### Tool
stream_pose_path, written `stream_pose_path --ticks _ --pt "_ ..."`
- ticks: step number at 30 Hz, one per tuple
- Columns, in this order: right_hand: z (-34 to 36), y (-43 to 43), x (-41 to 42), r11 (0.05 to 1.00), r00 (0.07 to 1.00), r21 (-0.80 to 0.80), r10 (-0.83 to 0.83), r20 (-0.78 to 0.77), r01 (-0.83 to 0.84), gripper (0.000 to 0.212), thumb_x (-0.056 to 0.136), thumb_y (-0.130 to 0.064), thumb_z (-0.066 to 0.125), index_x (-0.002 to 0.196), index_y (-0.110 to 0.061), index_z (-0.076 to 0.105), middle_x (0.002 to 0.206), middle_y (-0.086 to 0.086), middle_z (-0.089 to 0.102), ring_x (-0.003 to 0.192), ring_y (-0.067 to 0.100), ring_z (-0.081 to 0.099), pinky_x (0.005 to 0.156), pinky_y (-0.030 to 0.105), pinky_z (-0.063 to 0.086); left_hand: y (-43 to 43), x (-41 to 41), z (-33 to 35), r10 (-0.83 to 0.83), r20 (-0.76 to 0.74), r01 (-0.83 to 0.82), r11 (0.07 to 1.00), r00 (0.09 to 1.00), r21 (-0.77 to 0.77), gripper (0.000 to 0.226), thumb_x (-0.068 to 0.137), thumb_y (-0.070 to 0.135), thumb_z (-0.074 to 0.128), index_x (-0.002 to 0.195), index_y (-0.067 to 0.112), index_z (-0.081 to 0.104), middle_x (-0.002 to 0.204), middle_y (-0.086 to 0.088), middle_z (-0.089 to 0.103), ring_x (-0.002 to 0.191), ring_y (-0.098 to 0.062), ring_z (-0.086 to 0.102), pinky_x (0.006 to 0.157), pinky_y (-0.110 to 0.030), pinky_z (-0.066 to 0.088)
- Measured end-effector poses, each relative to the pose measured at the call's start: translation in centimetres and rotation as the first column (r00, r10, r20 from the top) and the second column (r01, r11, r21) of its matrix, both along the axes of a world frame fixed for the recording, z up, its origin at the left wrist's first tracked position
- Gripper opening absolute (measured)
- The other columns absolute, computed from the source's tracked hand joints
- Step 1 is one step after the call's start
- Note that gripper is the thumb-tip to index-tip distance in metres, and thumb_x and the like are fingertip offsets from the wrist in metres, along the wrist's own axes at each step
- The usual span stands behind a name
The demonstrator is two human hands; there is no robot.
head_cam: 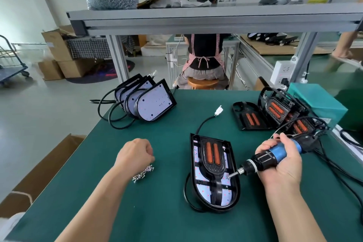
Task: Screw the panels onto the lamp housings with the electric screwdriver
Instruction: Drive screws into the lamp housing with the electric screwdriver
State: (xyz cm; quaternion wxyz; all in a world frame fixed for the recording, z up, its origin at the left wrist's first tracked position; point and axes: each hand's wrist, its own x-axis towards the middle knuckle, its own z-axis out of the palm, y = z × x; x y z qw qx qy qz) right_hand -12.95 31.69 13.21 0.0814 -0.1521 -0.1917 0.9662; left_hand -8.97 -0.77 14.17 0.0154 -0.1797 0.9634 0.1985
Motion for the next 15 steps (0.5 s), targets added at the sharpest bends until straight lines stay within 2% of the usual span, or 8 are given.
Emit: stream_pose_path --ticks 8,12,15 --pt "-0.06 0.38 0.17 1.0 1.0 -0.006 -0.009 -0.005 0.009 0.01 0.093 -0.016 0.066 0.088 -0.014 0.059 0.069 -0.006 0.061 0.057 0.006 0.056 0.057 0.016 0.049 0.71 -0.33 -0.75 -0.069 0.014 0.07 0.994 0.997 -0.083 0.008 0.084 0.013 0.062 0.082 0.019 0.066 0.085 0.009 0.066 0.087 -0.018 0.063 0.056 -0.025 0.038" --pt "-0.22 0.35 0.09 1.0 1.0 -0.009 -0.007 0.001 0.007 0.009 0.093 -0.016 0.067 0.089 -0.013 0.059 0.069 -0.006 0.061 0.058 0.005 0.057 0.057 0.017 0.05 0.57 -0.08 -0.92 -0.108 -0.019 0.107 0.993 0.994 -0.052 0.01 0.085 0.008 0.058 0.083 0.015 0.065 0.081 0.01 0.062 0.087 -0.02 0.061 0.061 -0.027 0.039" --pt "-0.15 0.34 0.13 1.0 1.0 -0.011 -0.011 0.005 0.011 0.01 0.092 -0.015 0.068 0.088 -0.013 0.059 0.069 -0.005 0.062 0.057 0.006 0.058 0.057 0.017 0.05 0.56 0.19 -0.87 -0.125 -0.059 0.122 0.991 0.99 -0.057 0.012 0.087 0.008 0.056 0.083 0.018 0.061 0.085 0.007 0.062 0.089 -0.022 0.058 0.068 -0.028 0.038"
